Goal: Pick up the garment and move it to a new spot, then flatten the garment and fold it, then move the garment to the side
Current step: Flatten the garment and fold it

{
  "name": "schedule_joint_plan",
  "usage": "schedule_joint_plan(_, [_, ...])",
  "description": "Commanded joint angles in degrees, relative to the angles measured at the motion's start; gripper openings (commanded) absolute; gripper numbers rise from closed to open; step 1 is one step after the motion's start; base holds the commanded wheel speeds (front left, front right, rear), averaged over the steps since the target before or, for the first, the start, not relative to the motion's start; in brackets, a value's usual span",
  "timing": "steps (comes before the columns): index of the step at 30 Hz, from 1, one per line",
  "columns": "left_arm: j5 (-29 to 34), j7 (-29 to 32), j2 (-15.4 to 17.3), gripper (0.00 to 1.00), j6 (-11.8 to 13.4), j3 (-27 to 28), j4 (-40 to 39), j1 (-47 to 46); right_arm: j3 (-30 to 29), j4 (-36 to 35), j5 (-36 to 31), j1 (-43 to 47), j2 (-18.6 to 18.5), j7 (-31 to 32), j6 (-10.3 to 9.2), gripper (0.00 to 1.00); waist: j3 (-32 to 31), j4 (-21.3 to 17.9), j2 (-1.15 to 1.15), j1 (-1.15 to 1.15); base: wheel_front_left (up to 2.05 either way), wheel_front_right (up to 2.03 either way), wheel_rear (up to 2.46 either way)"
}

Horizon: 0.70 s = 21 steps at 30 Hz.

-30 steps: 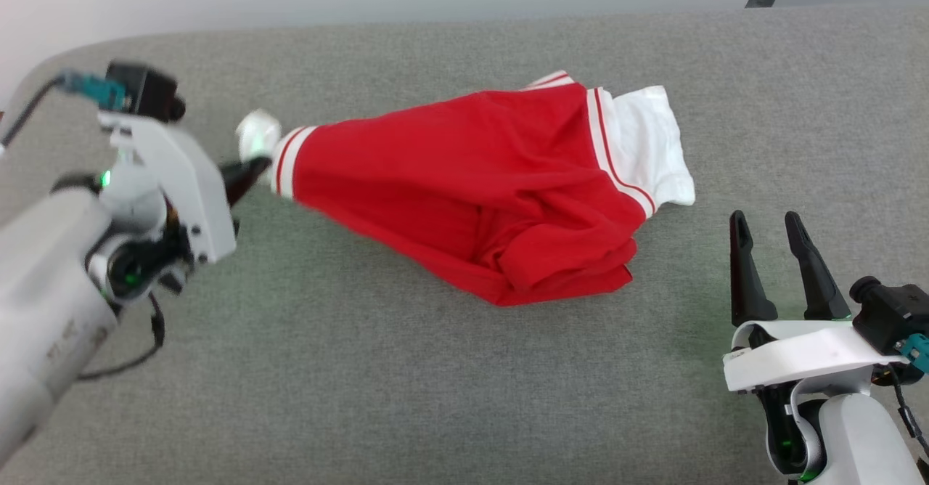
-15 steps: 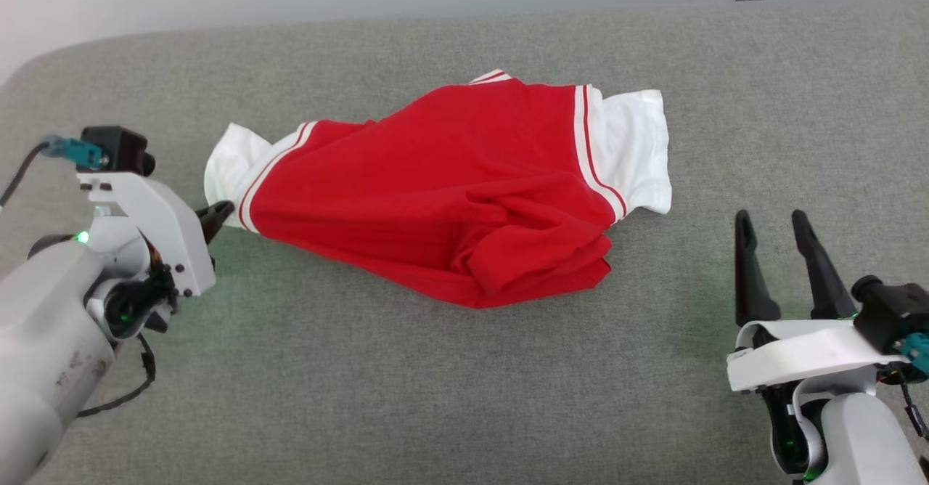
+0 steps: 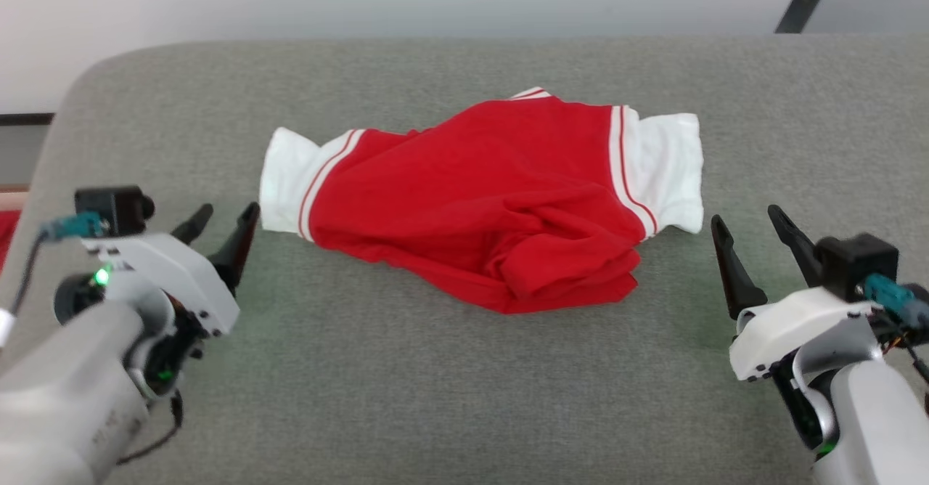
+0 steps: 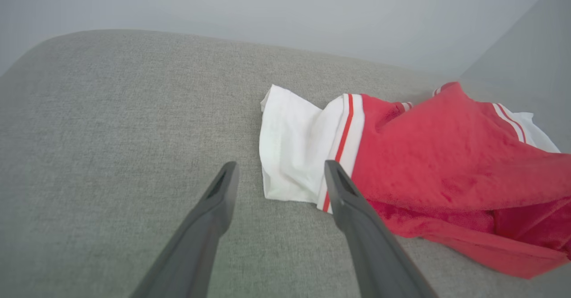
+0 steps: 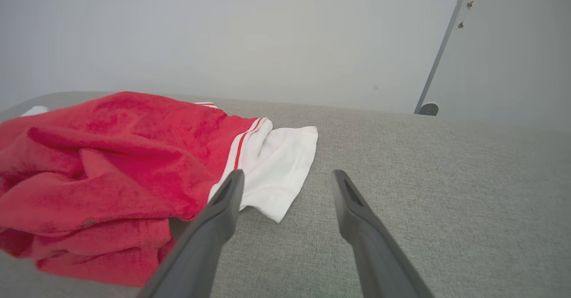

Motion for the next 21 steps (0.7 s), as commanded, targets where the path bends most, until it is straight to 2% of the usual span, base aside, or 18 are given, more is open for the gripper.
schedule_joint_plan(1, [1.59, -1.72, -0.57, 1.0, 1.69, 1.27, -1.36, 2.32, 1.1, -0.13, -0.54, -1.04, -1.6, 3.14, -0.08, 1.0, -0.92, 1.61, 0.0, 0.0, 0.0, 0.0, 0.0])
schedule_joint_plan(3, [5.21, -2.28, -0.86, 1.0, 3.86, 4.79, -4.04, 3.58, 2.22, -0.2, -0.59, -1.83, -3.32, 7.63, -0.08, 1.0, -1.14, 2.67, 0.0, 0.0, 0.0, 0.0, 0.0])
schedule_joint_plan(5, [11.24, -2.29, -1.53, 1.0, 6.78, 11.55, -8.12, 6.55, 2.94, -0.49, 0.07, -2.95, -5.08, 12.93, -0.08, 1.0, -1.08, 3.92, 0.0, 0.0, 0.0, 0.0, 0.0])
schedule_joint_plan(8, [21.53, -2.22, -3.86, 1.0, 10.5, 21.79, -15.79, 14.49, 3.68, -0.93, 1.23, -4.98, -8.15, 21.57, -0.08, 1.0, -0.74, 5.78, 0.0, 0.0, 0.0, 0.0, 0.0])
schedule_joint_plan(11, [30.66, -2.26, -6.88, 1.0, 12.79, 30.67, -23.15, 21.57, 4.16, -1.0, 2.82, -7.47, -9.95, 30.83, -0.08, 1.0, -0.08, 7.38, 0.0, 0.0, 0.0, 0.0, 0.0])
schedule_joint_plan(14, [37.92, -2.25, -10.34, 1.0, 13.0, 36.43, -28.06, 28.03, 3.13, -0.22, 4.21, -10.36, -11.46, 38.27, -0.08, 1.0, 0.92, 9.04, 0.0, 0.0, 0.0, 0.0, 0.0])
schedule_joint_plan(15, [37.92, -2.25, -10.34, 1.0, 13.0, 36.43, -28.06, 28.03, 3.13, -0.22, 4.21, -10.36, -11.46, 38.27, -0.08, 1.0, 0.92, 9.04, 0.0, 0.0, 0.0, 0.0, 0.0])
schedule_joint_plan(21, [47.72, -2.25, -16.11, 1.0, 10.72, 44.09, -33.28, 33.36, 1.24, 3.93, 3.95, -18.15, -12.97, 47.5, -0.08, 1.0, 3.85, 11.71, 0.0, 0.0, 0.0, 0.0, 0.0])
